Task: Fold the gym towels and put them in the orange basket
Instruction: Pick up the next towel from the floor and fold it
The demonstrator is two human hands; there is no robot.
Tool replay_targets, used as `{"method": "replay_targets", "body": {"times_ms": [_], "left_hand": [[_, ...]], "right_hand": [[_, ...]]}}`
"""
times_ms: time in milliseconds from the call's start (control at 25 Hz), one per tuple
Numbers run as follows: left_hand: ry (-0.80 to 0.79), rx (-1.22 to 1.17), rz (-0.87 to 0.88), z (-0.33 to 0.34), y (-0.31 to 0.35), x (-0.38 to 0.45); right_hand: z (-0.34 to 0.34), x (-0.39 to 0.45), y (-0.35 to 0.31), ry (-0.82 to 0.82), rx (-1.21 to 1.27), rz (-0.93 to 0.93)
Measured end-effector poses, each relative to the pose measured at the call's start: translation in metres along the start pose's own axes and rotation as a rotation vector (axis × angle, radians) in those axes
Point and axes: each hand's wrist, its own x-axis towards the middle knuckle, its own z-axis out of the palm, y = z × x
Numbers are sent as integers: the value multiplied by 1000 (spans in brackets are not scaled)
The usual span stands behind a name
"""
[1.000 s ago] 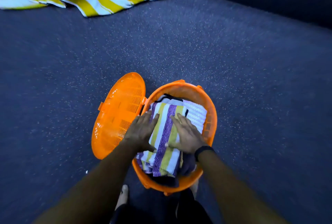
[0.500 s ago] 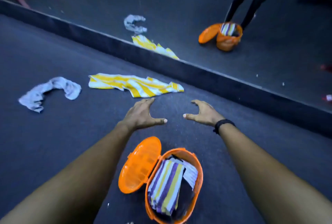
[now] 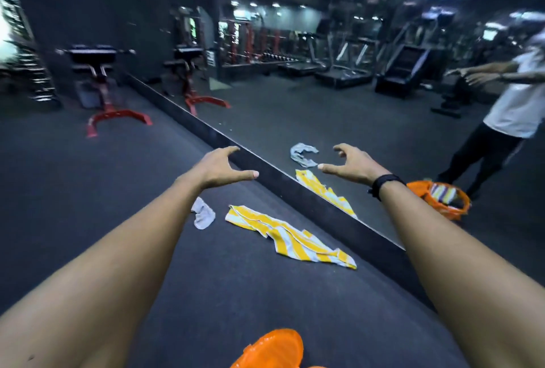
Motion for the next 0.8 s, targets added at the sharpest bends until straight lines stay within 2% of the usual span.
{"method": "replay_targets", "body": {"times_ms": [160, 520, 800], "left_hand": [[70, 16, -86, -77, -60, -29], [153, 39, -335, -212, -239, -75], [196, 2, -422, -270, -328, -76]], "right_hand": [[38, 27, -92, -61, -11, -133], [196, 81, -295, -241, -20, -333], [258, 127, -382, -291, -57, -381]]}}
